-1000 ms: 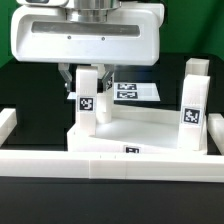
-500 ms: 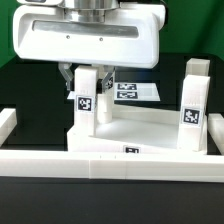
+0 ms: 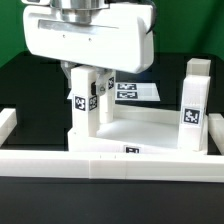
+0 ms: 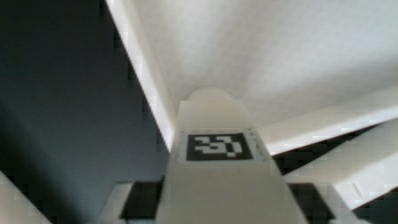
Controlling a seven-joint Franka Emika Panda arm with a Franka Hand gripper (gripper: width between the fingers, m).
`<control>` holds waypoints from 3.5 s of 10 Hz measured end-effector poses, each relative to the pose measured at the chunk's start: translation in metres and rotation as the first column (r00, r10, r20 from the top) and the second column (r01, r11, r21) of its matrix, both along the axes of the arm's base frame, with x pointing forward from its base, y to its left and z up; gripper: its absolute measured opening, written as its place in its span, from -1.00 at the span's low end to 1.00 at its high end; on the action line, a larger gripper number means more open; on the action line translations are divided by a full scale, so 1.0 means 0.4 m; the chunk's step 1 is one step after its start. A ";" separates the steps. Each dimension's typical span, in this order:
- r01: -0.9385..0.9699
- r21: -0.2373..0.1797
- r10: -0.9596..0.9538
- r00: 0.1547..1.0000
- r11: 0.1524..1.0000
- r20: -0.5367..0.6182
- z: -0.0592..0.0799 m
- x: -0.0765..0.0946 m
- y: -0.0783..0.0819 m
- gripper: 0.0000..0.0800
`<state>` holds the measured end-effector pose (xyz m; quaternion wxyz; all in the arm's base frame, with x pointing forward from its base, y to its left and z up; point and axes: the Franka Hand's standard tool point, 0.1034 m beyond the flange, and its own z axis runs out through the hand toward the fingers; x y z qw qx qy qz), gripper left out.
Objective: Assemble desk
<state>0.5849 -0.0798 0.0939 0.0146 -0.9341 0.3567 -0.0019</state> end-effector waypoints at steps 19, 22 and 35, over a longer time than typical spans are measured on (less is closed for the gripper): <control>0.674 0.013 -0.673 0.739 0.739 -0.025 0.002 0.015 0.005 0.50; 0.512 0.015 -0.512 0.859 0.859 -0.018 0.002 0.014 0.006 0.62; -0.482 -0.039 0.482 0.876 0.875 -0.014 0.001 0.014 0.005 0.62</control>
Offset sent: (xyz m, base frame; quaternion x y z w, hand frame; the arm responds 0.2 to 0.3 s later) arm 0.0007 0.0050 0.0008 0.0083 0.0006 0.2502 0.9682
